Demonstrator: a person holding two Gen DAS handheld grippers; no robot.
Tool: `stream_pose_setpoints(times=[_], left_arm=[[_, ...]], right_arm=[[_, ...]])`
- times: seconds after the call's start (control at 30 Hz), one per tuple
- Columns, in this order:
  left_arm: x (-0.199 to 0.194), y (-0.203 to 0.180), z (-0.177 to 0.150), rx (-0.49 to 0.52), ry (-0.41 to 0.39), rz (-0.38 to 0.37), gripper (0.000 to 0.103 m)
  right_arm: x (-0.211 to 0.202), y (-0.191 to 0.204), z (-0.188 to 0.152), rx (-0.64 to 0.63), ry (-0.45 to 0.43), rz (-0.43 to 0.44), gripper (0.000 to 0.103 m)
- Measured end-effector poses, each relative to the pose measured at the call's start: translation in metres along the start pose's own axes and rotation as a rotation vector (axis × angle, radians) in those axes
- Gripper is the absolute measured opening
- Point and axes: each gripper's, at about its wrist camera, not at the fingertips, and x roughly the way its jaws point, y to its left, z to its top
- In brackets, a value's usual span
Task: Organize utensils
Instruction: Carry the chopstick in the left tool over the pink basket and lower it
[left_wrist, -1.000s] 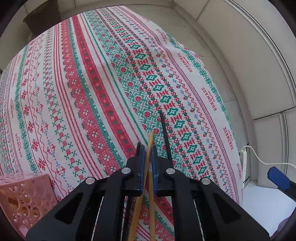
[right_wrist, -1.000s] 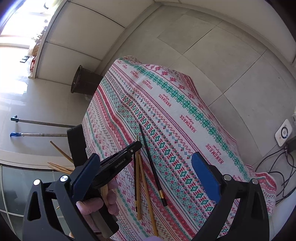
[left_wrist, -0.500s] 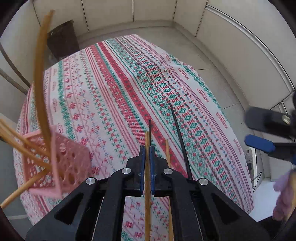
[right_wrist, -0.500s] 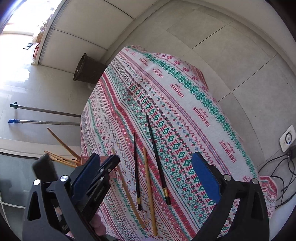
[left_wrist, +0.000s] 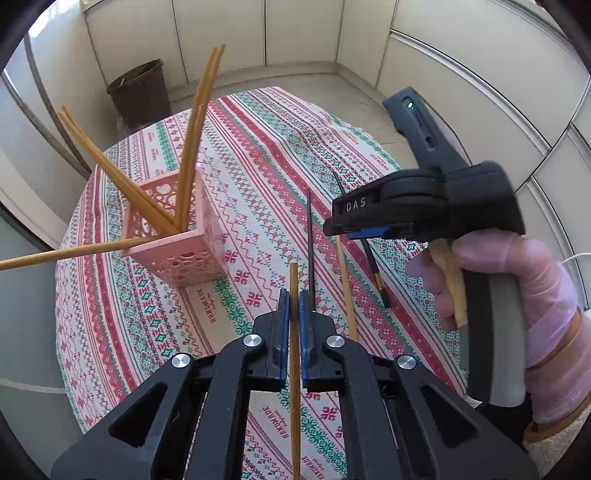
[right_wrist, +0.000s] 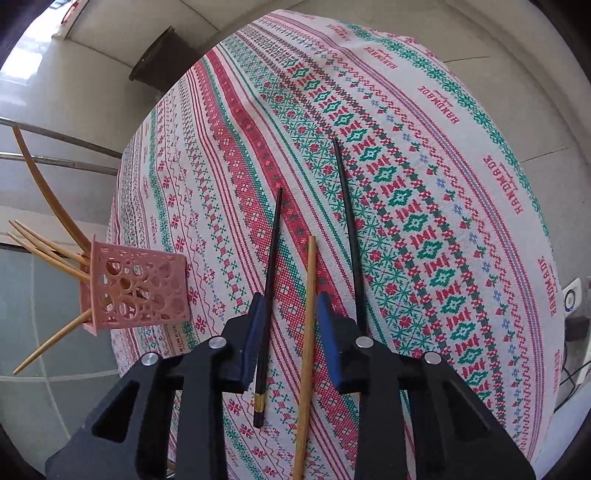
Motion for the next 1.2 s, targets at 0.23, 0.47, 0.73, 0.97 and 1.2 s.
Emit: stream_pose_setpoints(times=[0.23,0.47,0.73,0.97,1.2], left_arm=[[-0.022,0.014,-0.003,-0.032,-0.048,-0.019,0.004],[-0.040,0.024,-0.007,-0.059,-0.098,-0.011,0.004],[-0.085,0.029,-0.011,-0.096,-0.236,-0.020,0.004],[-0.120,0.041,-0.010,-0.124,-0.332,-0.029,0.004],[-0.162,0.053,0.010,-0.166,-0.466,-0.017,0.004]], right_arm=[[0.020,0.018,0.002,-0.070,-0.019,-0.134,0.014],[0.024,0.028,-0.013,-0.170,-0.074,-0.200,0.006],[-0.035,0.043,-0.047,-0.181,-0.224,-0.082,0.006],[-0.117,0.043,-0.084,-0.202,-0.383,0.027,0.006],[-0.174,0.051,-0.089,-0.220,-0.503,0.088,0.006]])
